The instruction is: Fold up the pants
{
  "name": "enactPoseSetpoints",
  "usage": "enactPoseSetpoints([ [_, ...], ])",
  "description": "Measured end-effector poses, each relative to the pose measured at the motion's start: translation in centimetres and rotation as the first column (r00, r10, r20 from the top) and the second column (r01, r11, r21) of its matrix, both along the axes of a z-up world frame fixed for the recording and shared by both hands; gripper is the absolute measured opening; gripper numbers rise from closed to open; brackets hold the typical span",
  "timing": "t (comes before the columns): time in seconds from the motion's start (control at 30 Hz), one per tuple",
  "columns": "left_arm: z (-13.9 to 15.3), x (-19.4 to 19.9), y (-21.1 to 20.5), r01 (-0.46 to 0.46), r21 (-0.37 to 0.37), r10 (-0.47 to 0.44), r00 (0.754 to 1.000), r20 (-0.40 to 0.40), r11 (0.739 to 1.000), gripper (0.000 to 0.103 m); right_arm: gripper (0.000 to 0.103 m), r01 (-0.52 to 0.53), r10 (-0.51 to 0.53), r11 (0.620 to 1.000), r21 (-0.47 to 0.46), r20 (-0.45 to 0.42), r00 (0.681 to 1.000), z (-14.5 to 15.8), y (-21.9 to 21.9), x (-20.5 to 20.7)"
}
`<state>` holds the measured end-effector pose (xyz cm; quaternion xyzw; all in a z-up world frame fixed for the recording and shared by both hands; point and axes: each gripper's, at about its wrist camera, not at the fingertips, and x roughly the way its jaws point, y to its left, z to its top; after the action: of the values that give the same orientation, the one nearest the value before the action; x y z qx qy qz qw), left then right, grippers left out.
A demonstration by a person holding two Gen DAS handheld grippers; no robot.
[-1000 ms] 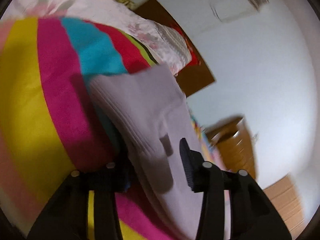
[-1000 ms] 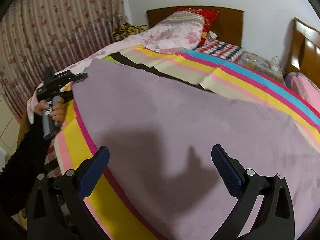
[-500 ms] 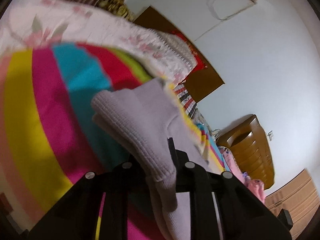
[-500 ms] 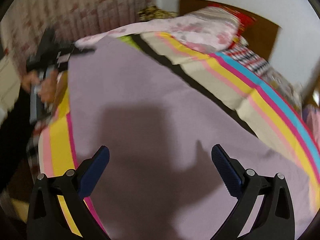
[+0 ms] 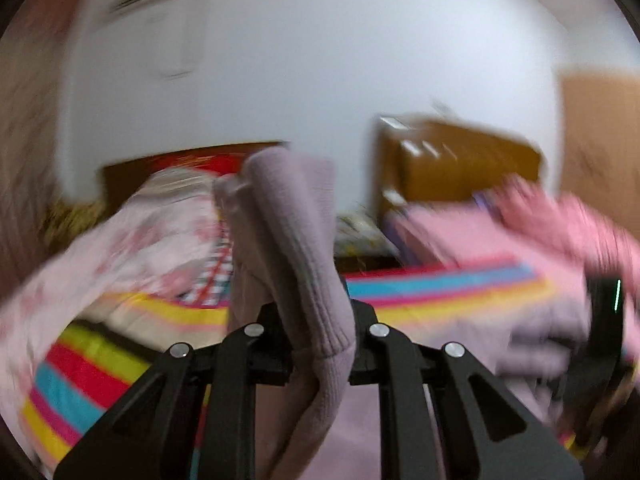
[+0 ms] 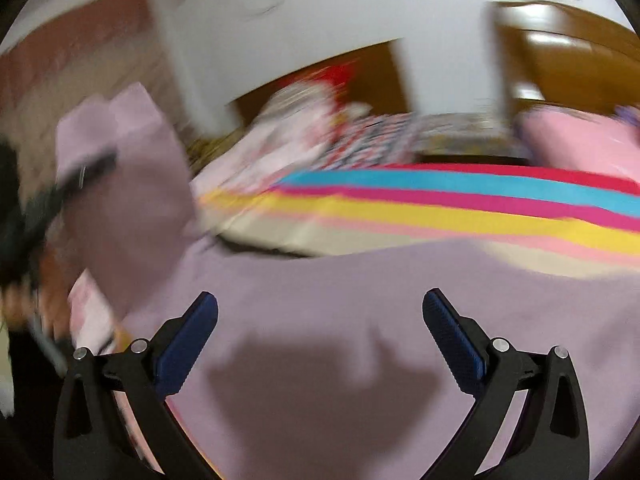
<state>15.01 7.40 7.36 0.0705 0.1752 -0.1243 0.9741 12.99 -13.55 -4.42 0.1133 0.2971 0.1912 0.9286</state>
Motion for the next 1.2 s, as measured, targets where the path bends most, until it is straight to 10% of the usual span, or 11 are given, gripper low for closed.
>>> enactPoseSetpoints([
  [0.07,-3.4,0.0,-5.5,0.122,0.081,-0.114,0.989,-0.090,0.989,0.017,0.098,0.111,-0.111,0.993,0.028,0.005,0.994,0.5,-4.2,-1.4],
  [0.2,-13.9,0.9,-13.8,0.357,0.187,-0.257,0.874,-0.413,0.915,0.024,0.099,0.301,-0.301,0.949,0.097,-0.015,0.953,0.7,-11.8,-5.3],
  [0.27,-15.0,0.3,-14.5,0.358,0.239,-0.245,0.884,-0.398,0.903,0.033,0.098,0.345,-0.344,0.933,0.105,-0.036,0.938,0.3,-13.4,-6.2],
  [0.37,-12.6,-0.5,-11.6,0.391,0.078,-0.334,0.861,-0.382,0.917,0.067,0.099,0.338,-0.330,0.931,0.137,-0.083,0.940,-0.9,-14.0,-7.3],
  [0.47,-8.8,-2.3,-4.9,0.322,-0.096,-0.336,0.912,-0.237,0.942,0.099,0.098,0.272,-0.253,0.951,0.145,-0.137,0.958,-2.1,-12.1,-6.8],
  [0.6,-7.9,-1.7,2.2,0.064,-0.159,-0.105,0.959,-0.264,0.985,0.099,0.098,0.104,-0.068,0.982,0.155,-0.221,0.973,-3.6,-7.0,-5.7],
  [0.77,-10.8,-3.7,8.2,-0.187,-0.080,0.151,0.932,-0.330,0.979,0.099,0.089,-0.025,0.091,0.983,0.180,-0.367,0.926,-5.3,-1.5,-5.6],
  [1.2,-13.3,-7.1,5.6,-0.112,0.102,0.137,0.950,-0.281,0.988,0.099,0.069,0.033,0.060,0.979,0.202,-0.439,0.896,-5.7,1.3,-2.0],
])
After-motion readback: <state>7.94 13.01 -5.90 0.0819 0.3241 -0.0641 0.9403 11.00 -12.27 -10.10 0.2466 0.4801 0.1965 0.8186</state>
